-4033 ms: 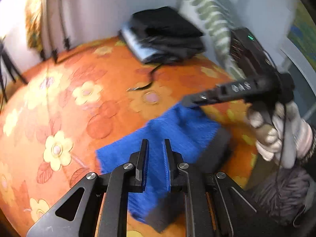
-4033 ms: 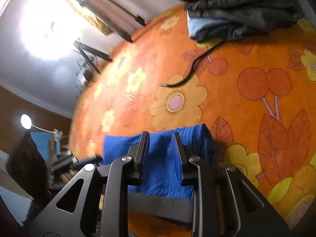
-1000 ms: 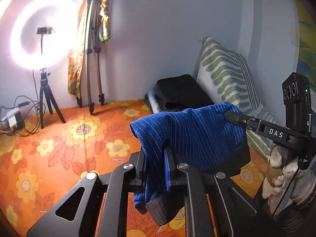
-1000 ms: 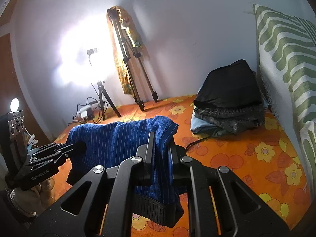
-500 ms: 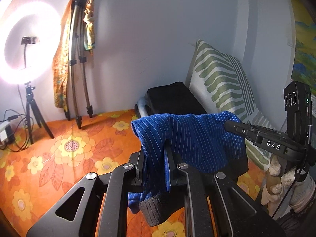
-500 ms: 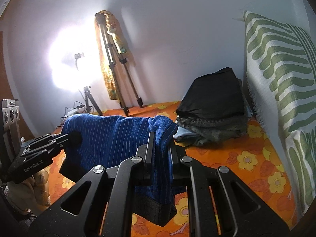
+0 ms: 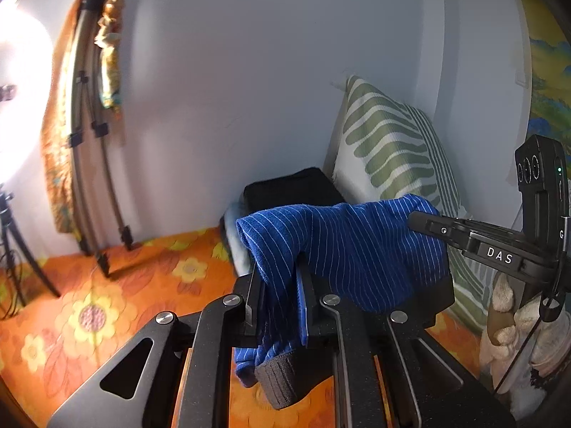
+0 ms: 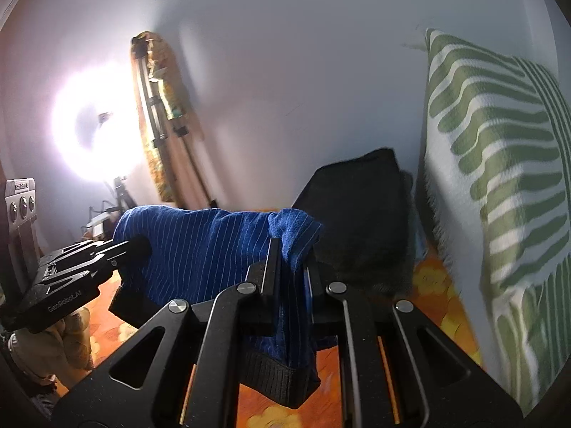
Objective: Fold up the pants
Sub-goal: 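Carry the held briefs with both grippers toward the stack of dark clothes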
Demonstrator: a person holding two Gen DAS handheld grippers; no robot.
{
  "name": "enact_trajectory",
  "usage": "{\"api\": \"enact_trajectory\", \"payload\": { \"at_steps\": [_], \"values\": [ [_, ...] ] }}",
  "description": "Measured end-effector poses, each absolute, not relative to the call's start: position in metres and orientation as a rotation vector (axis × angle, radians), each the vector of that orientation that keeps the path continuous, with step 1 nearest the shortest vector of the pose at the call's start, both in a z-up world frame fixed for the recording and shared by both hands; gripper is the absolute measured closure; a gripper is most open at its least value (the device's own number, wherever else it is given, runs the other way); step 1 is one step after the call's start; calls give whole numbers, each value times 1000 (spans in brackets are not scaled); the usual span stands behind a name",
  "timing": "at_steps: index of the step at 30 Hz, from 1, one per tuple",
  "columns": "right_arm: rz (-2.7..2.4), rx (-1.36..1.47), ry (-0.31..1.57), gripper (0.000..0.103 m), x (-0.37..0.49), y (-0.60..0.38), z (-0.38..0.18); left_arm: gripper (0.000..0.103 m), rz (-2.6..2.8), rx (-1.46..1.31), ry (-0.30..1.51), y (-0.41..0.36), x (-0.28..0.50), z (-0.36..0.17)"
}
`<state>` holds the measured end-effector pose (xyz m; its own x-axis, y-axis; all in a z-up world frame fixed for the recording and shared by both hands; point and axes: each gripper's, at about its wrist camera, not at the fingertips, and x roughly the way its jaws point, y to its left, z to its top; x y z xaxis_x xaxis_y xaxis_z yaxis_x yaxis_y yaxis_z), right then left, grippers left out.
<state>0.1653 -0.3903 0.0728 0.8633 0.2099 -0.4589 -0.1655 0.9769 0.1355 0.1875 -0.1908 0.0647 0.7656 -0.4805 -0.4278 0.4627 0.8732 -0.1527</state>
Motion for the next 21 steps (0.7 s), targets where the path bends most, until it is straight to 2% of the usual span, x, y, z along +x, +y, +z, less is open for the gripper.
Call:
{"api": "enact_trajectory", "payload": {
  "at_steps": [14, 21],
  "values": [
    [100, 46, 475, 93, 284, -440, 86, 91, -554, -60, 449, -239, 299, 59],
    [47, -20, 496, 93, 345, -451, 75, 91, -548, -63, 456, -254, 353, 43]
  ]
}}
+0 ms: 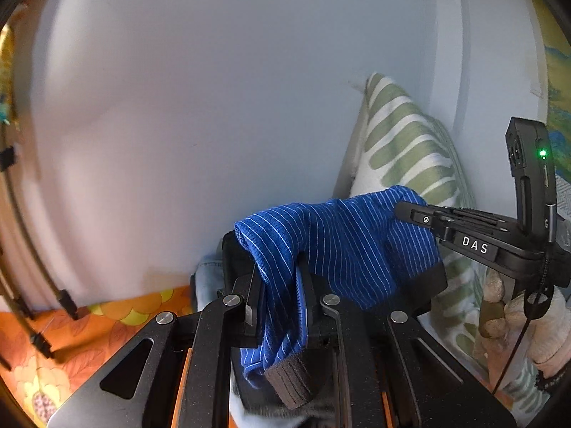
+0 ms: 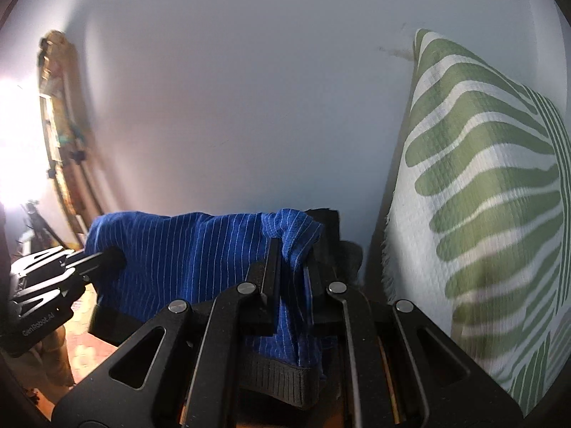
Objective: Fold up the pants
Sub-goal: 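Carry the held briefs with both grippers toward the stack of dark clothes, then lower the briefs onto the clothes stack and open both grippers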
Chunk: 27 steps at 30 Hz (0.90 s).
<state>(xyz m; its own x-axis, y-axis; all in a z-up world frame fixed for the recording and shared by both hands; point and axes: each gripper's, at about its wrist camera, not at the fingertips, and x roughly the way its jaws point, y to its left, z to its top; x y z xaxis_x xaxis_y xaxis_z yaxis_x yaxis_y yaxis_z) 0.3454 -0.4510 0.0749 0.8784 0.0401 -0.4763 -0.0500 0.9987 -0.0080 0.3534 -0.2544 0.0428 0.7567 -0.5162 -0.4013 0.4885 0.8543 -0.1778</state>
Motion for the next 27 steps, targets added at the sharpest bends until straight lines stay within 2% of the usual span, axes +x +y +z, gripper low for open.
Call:
{"api": "enact_trajectory", "payload": {
  "at_steps": [16, 18, 20, 27],
  "values": [
    [32, 8, 619, 92, 417, -468, 16, 90, -522, -94, 601, -264, 404, -13],
    [16, 27, 639, 88, 422, -476, 13, 86, -502, -95, 622, -267, 408, -12],
    [-24, 45, 649, 65, 424, -484, 11, 86, -474, -85, 625, -269, 408, -10],
    [-100, 69, 648, 49, 419, -494, 10, 86, -439, -66, 619, -255, 401, -6]
  ]
}}
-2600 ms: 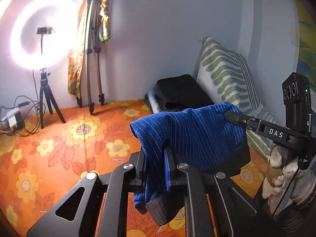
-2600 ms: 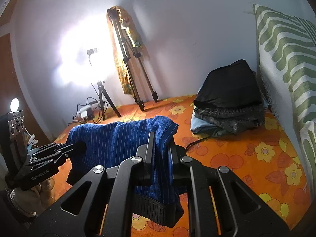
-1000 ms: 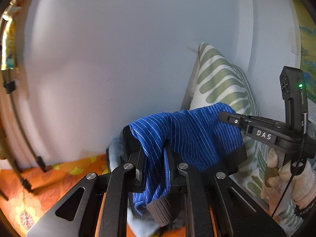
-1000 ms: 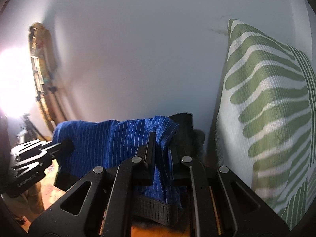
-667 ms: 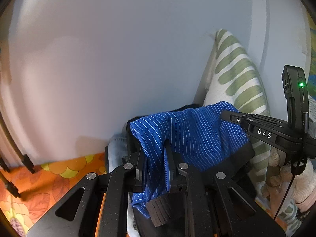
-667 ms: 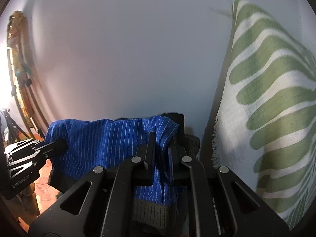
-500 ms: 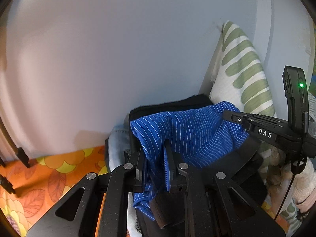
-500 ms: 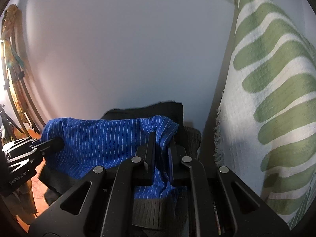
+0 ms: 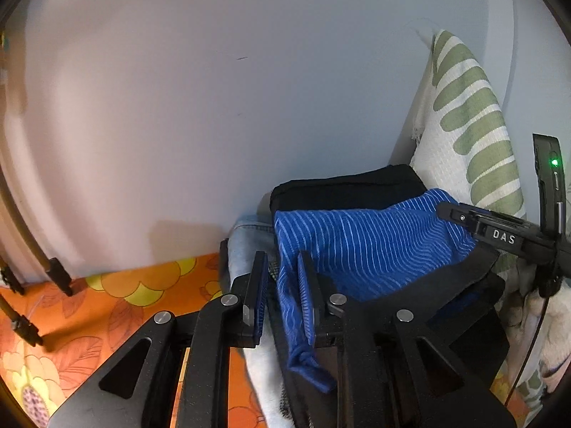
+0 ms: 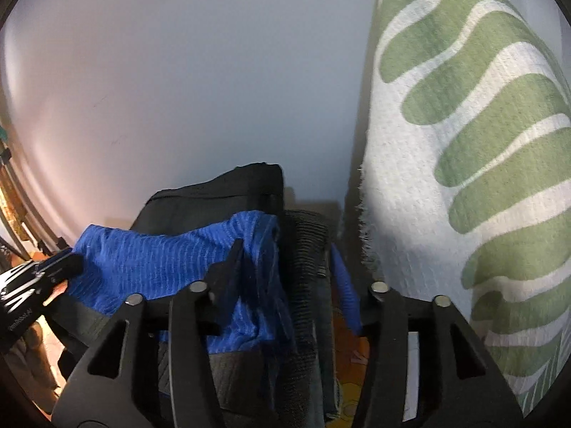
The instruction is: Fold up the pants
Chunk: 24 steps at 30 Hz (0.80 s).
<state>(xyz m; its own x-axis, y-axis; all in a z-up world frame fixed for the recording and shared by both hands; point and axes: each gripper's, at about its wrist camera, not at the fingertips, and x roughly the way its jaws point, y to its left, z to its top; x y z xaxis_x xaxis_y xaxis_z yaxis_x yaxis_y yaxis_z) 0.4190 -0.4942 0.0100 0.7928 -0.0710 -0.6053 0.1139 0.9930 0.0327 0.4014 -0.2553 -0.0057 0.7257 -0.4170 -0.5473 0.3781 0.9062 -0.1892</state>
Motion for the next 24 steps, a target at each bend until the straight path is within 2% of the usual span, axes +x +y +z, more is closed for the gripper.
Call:
{"api": "enact_trajectory", "payload": {
  "at_steps": [2, 5, 24],
  "values": [
    [-98, 88, 648, 48, 418, -495, 11, 86, -437, -51, 614, -253, 398, -5],
    [-116, 94, 637, 42, 414, -498, 13, 86, -446, -32, 609, -255, 392, -5],
    [-102, -7, 687, 41, 338, -471, 5, 85, -492, 103, 610, -273, 335, 3]
  ]
}}
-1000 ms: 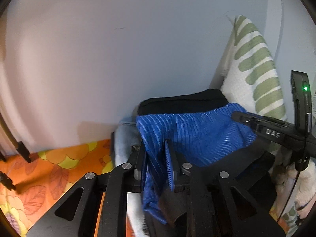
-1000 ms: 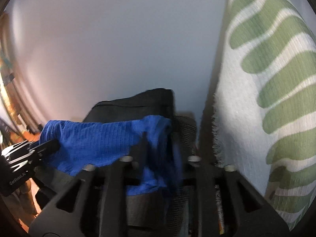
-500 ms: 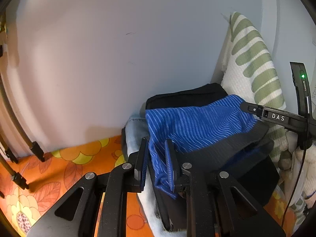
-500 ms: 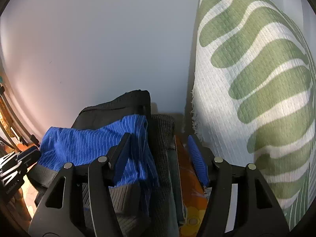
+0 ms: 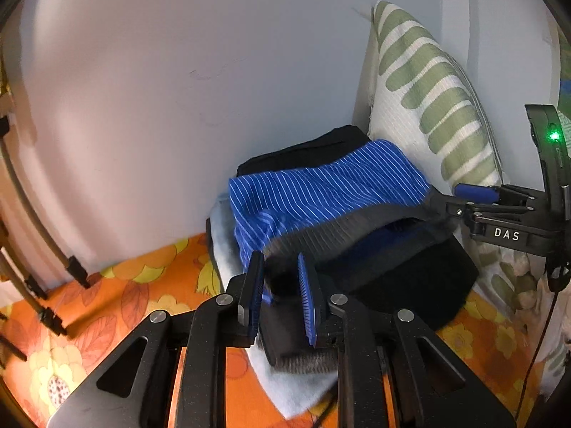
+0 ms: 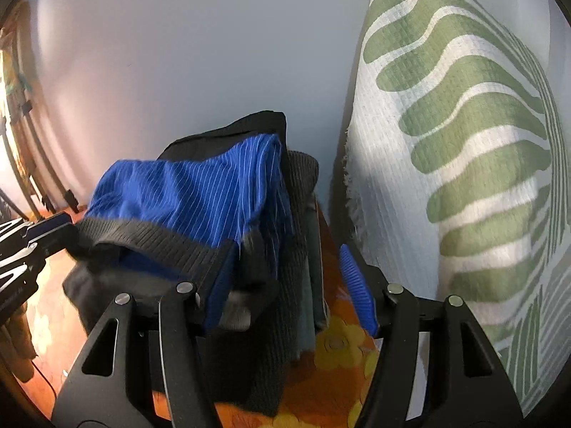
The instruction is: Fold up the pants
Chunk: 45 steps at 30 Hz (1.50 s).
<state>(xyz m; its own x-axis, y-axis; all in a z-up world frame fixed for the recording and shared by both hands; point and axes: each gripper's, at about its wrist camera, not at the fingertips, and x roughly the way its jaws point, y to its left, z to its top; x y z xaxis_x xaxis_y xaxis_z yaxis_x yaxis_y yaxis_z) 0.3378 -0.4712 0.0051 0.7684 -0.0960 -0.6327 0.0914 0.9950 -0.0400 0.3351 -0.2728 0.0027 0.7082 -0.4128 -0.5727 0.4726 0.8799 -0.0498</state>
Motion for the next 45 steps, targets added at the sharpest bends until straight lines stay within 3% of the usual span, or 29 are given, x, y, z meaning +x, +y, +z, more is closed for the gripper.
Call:
{"api": "enact_trajectory", "payload": {
  "at_steps": [11, 13, 15, 18, 20, 22, 23, 25, 30, 32, 37, 40, 45],
  "values": [
    [-82, 40, 652, 41, 272, -457, 36, 82, -492, 79, 592, -243, 279, 39],
    [-76, 44, 640, 32, 255, -449, 41, 78, -496, 66, 588, -239, 269, 44],
    [-74, 54, 631, 30, 241, -445, 45, 77, -501, 54, 581, -233, 254, 50],
    [-54, 67, 625, 30, 220, -436, 53, 61, -512, 50, 574, -225, 233, 58],
    [-47, 85, 613, 29, 203, -430, 60, 58, -521, 38, 572, -220, 220, 64],
    [-43, 111, 596, 12, 187, -424, 65, 58, -521, 25, 568, -212, 207, 69],
    [-46, 118, 583, 8, 177, -419, 68, 57, -519, 17, 562, -206, 197, 73],
    [-52, 115, 572, 7, 160, -408, 72, 48, -516, 4, 557, -196, 184, 78],
    [-90, 67, 556, 6, 121, -379, 71, 41, -497, -12, 546, -170, 144, 84],
    [-84, 76, 552, 0, 107, -369, 67, 37, -490, -3, 546, -161, 127, 83],
    [-92, 55, 530, 0, 82, -346, 57, 35, -460, -20, 553, -139, 95, 73],
    [-94, 46, 519, 0, 75, -337, 54, 29, -432, -27, 560, -127, 81, 62],
    [-88, 26, 502, 0, 67, -323, 49, 29, -399, -33, 608, -116, 74, 44]
  ]
}}
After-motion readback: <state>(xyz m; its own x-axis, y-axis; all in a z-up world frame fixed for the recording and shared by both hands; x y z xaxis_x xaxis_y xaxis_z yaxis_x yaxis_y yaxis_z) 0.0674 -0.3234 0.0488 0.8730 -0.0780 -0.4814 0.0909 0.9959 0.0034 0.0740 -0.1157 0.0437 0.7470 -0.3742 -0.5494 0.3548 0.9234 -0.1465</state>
